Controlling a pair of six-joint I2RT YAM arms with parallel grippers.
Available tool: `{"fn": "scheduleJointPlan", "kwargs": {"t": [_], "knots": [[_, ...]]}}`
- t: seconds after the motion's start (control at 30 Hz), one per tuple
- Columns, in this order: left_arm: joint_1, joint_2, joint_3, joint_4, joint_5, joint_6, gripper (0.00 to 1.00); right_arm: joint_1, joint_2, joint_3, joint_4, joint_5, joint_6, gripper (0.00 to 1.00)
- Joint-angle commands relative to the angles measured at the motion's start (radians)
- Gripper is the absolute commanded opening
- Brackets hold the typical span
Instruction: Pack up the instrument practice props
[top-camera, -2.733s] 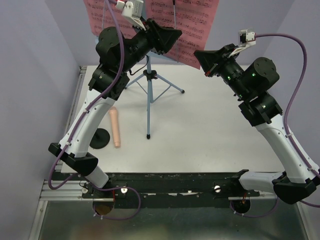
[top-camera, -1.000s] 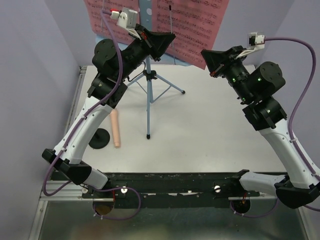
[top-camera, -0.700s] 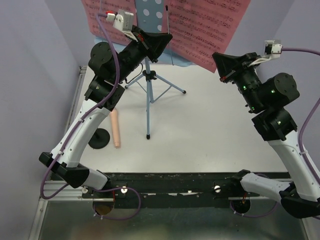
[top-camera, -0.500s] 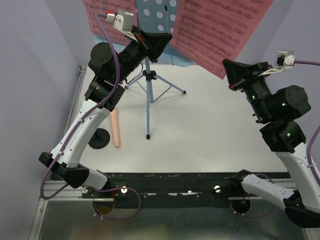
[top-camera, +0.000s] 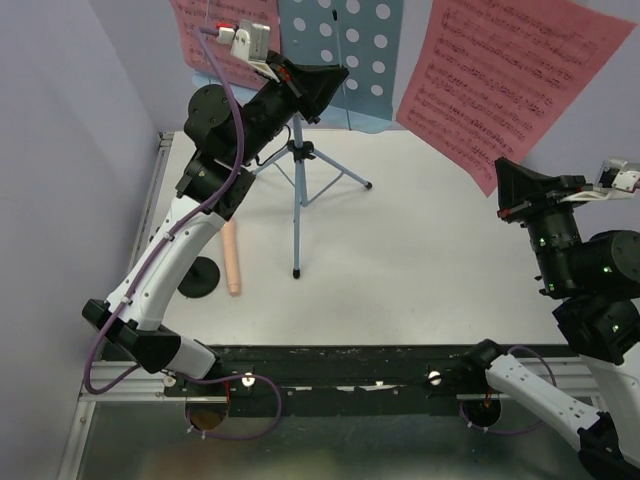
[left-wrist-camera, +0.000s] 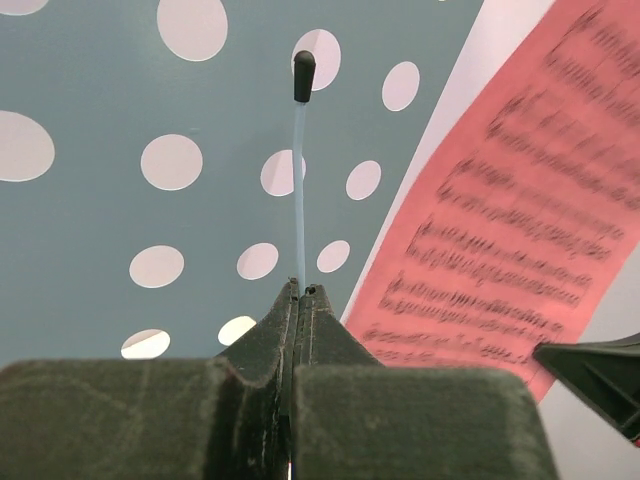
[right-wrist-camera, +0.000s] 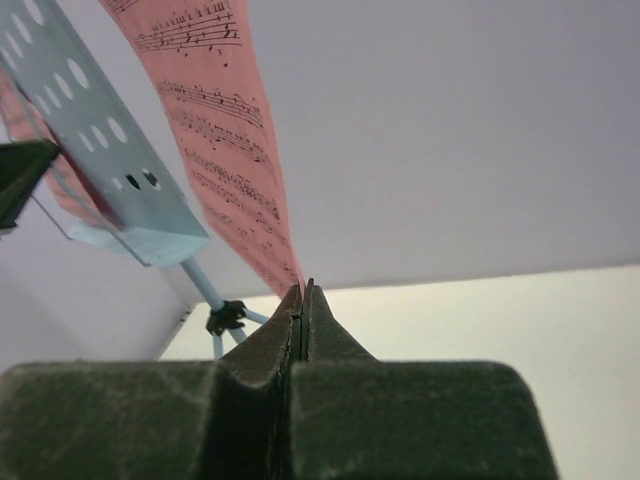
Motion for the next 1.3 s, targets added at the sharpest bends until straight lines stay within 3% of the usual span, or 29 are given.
{"fn": "scheduleJointPlan", "kwargs": {"t": [0.0,0.17,0.23,0.47,0.57,0.87,1.0,1.13,1.27], "knots": [[-0.004,0.019,-0.028,0.016,-0.001,-0.037,0.00,-0.005,-0.020,-0.068,-0.102,0.122,-0.022,0.01],[-0.007,0.025,-0.034,0.021,-0.001,-0.040,0.01,-0.005,-0.042,-0.116,-0.121,0.203,0.001,0.01],[-0.005,0.025,-0.037,0.022,-0.001,-0.042,0.09,-0.005,-0.046,-0.137,-0.131,0.233,0.015,0.01],[-0.005,-0.028,-0.100,0.051,0.010,-0.049,0.64,-0.003,0.016,-0.206,-0.162,0.270,0.095,0.01],[-0.005,-0.079,-0.146,0.065,0.005,-0.039,0.77,-0.005,0.082,-0.226,-0.159,0.267,0.121,0.01],[-0.005,-0.258,-0.374,0.139,-0.004,-0.048,0.80,-0.025,0.271,-0.271,-0.069,0.202,0.193,0.01],[-0.005,-0.381,-0.521,0.180,-0.026,-0.085,0.80,-0.153,0.358,-0.265,-0.001,0.038,0.238,0.01],[-0.008,-0.513,-0.654,0.194,-0.061,-0.091,0.80,-0.368,0.452,-0.245,0.126,-0.192,0.284,0.01],[-0.007,-0.611,-0.730,0.156,-0.096,-0.079,0.80,-0.398,0.625,-0.110,0.186,-0.183,0.259,0.01]]}}
